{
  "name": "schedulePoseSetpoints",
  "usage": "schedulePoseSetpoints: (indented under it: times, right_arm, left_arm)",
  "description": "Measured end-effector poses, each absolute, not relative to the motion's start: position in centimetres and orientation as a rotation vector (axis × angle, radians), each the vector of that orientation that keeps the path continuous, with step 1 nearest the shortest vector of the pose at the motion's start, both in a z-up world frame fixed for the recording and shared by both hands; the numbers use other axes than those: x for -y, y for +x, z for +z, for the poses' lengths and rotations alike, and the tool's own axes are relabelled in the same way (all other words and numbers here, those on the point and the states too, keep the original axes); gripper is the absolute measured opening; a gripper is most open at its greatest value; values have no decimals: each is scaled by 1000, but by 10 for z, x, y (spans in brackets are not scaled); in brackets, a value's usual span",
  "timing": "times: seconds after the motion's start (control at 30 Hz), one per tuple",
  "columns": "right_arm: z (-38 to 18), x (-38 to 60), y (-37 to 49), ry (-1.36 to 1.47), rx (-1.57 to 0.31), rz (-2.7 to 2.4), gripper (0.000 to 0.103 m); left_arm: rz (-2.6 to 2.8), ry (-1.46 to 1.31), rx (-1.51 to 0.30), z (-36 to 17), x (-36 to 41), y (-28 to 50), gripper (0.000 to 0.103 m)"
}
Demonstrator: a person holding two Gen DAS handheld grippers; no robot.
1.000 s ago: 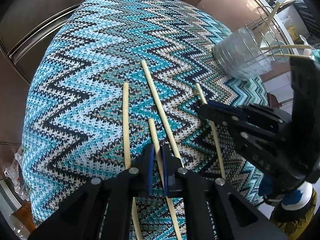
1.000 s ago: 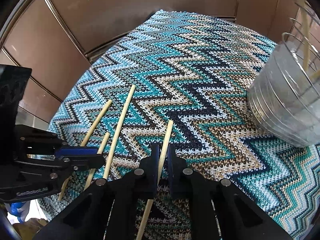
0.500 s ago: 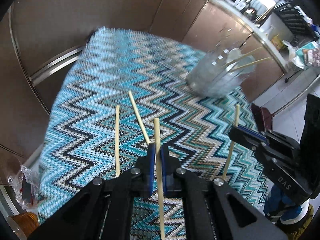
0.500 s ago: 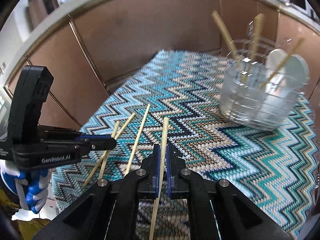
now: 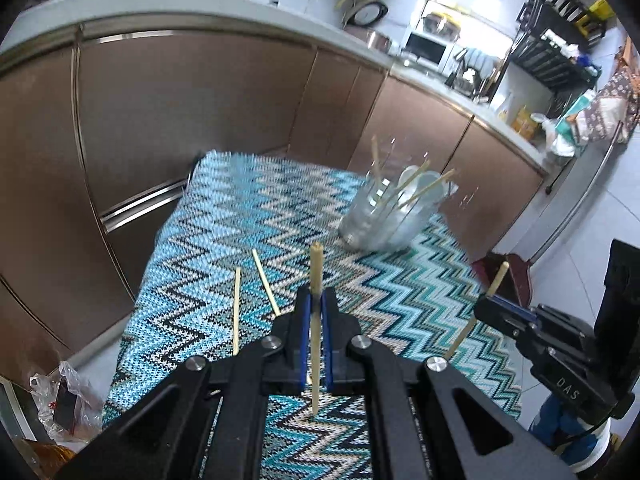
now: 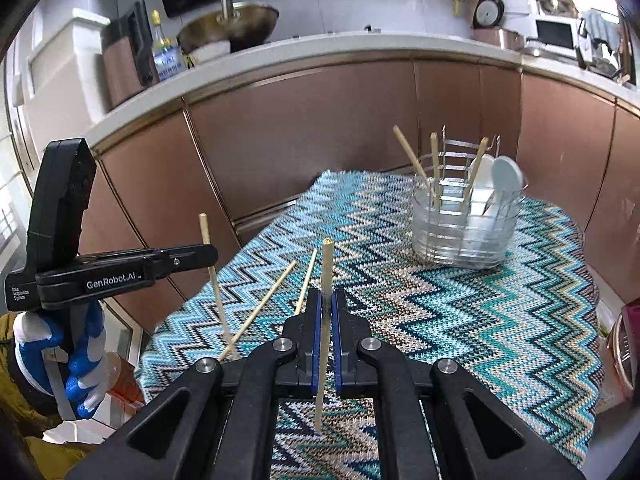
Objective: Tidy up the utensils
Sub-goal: 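Lift both held chopsticks and carry them over the wire holder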
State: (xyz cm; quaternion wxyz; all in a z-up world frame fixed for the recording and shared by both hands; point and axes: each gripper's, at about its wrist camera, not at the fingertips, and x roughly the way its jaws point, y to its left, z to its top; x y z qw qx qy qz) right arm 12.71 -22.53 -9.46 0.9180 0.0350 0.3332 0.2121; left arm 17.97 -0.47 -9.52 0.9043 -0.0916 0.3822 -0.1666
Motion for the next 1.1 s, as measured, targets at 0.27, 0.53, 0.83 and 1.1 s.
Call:
schedulePoseSetpoints:
  times: [0.27,0.53,0.83,1.1]
  right_arm:
    - [-62,233,99,64,-593,421,5]
    - [-33,248,97,57,-519,388,5]
    - [22,275,120,43,-396,336,5]
    - [59,289,175,56,-281,292,5]
  left_arm:
    - [-358,-193,-686,-53,4,159,5]
    - [-406,-189,-624,-13,10,159,5]
    - [-478,-218,-566,51,24,197,5]
    - [-497,-207,-499,83,53,260,5]
